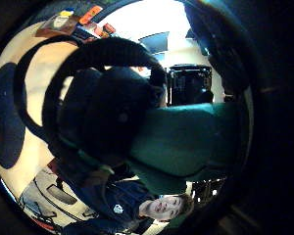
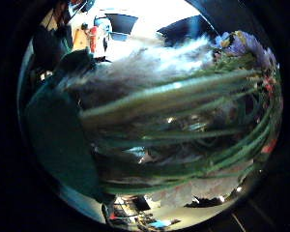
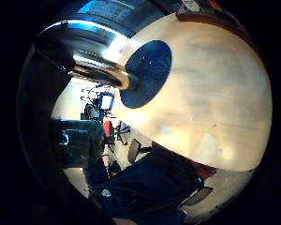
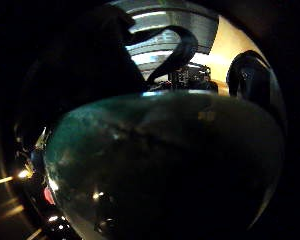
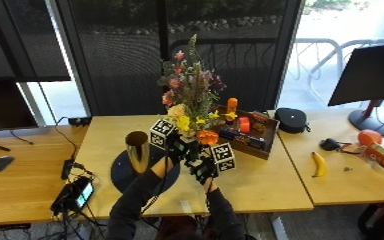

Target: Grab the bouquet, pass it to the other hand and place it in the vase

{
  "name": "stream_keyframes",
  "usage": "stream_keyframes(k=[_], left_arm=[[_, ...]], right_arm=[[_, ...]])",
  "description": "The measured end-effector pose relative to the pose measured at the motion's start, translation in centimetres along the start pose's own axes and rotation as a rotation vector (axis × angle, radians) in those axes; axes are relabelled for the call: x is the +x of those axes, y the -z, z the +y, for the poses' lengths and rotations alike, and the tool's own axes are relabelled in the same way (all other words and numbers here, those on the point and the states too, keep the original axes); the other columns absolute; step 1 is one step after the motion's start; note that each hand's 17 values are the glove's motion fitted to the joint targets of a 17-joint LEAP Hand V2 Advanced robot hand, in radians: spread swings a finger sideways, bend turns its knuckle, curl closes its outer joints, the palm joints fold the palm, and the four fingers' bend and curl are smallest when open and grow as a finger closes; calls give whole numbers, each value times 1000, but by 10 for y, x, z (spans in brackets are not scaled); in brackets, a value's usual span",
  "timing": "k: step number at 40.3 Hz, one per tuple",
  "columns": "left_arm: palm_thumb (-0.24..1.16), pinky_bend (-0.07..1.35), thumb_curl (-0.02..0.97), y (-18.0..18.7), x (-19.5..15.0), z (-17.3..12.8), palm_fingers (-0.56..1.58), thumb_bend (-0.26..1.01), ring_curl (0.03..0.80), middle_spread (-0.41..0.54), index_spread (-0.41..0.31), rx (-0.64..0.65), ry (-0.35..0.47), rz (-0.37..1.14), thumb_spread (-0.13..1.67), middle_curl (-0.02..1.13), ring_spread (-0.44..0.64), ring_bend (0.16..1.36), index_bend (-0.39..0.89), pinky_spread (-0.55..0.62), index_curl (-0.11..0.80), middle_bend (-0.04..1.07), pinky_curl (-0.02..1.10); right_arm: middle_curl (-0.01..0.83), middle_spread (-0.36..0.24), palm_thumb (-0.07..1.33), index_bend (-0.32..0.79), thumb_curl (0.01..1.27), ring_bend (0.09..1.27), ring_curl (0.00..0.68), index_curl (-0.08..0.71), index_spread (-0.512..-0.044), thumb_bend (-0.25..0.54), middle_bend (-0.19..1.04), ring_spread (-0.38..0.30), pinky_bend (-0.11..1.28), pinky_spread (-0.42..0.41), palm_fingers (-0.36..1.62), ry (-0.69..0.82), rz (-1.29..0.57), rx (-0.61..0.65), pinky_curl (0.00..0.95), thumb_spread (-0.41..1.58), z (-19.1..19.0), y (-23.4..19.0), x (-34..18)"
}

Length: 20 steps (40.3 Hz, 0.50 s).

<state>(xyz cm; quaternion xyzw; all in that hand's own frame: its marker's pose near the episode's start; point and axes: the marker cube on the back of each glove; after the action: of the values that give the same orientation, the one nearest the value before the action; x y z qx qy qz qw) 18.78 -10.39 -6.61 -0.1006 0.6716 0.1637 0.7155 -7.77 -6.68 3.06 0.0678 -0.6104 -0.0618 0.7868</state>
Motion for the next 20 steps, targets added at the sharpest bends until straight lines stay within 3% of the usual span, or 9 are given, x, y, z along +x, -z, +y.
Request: stream_keyframes(k=[3,5,10,16,20], left_arm=[[746,100,411,0,-2,-2,853,-12,285,-107,-126,26,1,0,918,429,-77,465,480,94,420,458,269],[743,81,407,0,-4,-4,919,-18,294,-140,-153,41,11,-3,939,445,-128,467,489,56,430,493,255],[708,297,394,1,0,-6,1253,-28,344,-201,-209,119,0,-45,992,454,-237,570,378,-164,425,450,327],[703,439,394,7,14,-7,1531,-17,418,-272,-283,240,-20,-43,1028,516,-308,690,453,-278,476,579,407],[764,511,446,15,37,-2,1558,-5,452,-311,-326,277,-42,-78,942,546,-342,766,534,-340,514,656,441]], right_arm=[[749,-179,1250,552,746,583,612,688,-230,-4,535,-234,357,-314,1209,1,-18,-7,520,-332,-2,-1,3],[747,-178,1242,550,744,580,611,688,-229,-10,533,-237,356,-313,1208,6,-32,-16,520,-332,-2,-3,5],[738,-180,1223,533,739,572,610,683,-231,-25,521,-240,345,-312,1196,35,-59,-70,517,-295,-7,-10,10],[711,-185,1152,449,728,551,597,657,-234,-54,467,-250,370,-312,1167,63,-45,-140,511,-178,-6,-16,11],[685,-186,1045,360,718,528,583,627,-238,-81,415,-249,409,-305,1150,74,-30,-193,509,-15,-2,-16,10]])
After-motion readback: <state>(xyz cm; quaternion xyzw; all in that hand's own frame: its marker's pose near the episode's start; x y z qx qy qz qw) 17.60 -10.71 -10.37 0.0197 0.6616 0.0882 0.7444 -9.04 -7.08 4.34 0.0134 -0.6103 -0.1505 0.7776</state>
